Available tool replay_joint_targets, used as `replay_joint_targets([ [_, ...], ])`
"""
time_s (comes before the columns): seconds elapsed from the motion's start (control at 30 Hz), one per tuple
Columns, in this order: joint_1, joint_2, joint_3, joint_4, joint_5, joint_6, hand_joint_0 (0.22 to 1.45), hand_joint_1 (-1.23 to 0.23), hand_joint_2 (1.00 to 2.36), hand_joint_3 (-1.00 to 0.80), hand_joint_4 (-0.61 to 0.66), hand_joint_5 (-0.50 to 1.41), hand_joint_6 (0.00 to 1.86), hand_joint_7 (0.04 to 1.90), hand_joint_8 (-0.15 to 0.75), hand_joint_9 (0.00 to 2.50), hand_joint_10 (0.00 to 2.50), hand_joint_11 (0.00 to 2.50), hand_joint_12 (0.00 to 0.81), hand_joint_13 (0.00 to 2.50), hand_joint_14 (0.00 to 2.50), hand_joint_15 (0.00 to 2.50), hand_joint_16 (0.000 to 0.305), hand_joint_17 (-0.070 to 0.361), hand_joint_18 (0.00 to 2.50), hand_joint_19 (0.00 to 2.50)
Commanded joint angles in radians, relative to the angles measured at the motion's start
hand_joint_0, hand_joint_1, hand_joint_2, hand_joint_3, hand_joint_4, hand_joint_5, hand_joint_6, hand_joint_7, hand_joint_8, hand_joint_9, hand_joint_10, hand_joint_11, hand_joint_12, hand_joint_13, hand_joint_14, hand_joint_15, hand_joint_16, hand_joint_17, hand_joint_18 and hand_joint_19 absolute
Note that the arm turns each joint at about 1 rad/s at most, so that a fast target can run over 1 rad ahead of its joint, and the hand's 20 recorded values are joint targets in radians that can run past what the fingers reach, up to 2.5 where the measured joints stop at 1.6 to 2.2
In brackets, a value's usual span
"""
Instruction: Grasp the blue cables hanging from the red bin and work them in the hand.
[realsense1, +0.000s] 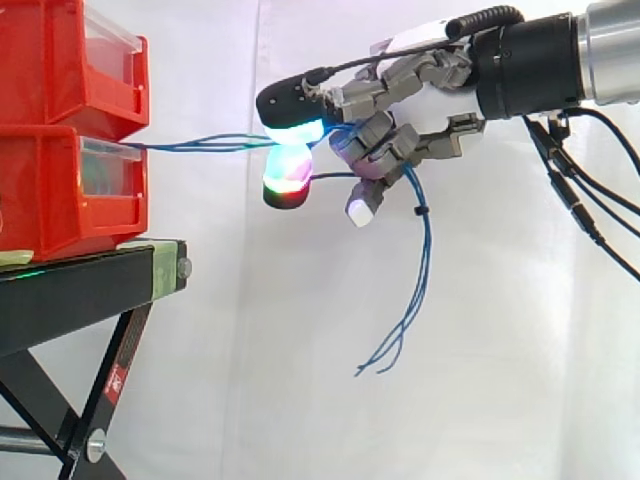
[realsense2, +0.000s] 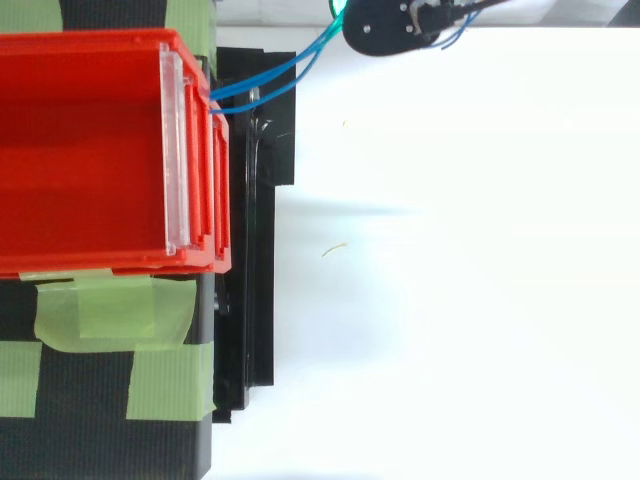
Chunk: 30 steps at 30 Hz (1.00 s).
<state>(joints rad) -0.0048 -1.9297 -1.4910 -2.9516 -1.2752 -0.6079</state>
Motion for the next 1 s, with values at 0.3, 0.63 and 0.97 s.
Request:
replay_joint_targets([
  [0.3,-0.003,0.0,0.0,-0.001,-0.007,-0.004,0.76,-0.59,1.01,-0.74,0.25,0.3,0.35,1.29,0.394,0.64,2.5,2.5,0.489,0.94,2.5,1.72,0.055,0.123,1.06,0.58],
  [0.63,-0.003,-0.002,0.0,-0.004,-0.001,-0.012,0.87,-0.64,1.02,-0.32,0.25,0.31,0.42,1.25,0.386,0.66,2.5,2.5,0.49,0.97,2.5,1.73,0.055,0.123,1.11,0.57],
  [0.97,-0.003,-0.002,-0.002,0.016,-0.001,-0.015,0.9,-0.63,1.06,0.02,0.29,0.32,0.4,1.21,0.399,0.71,2.5,2.5,0.504,1.05,2.5,1.64,0.07,0.158,1.22,0.32],
])
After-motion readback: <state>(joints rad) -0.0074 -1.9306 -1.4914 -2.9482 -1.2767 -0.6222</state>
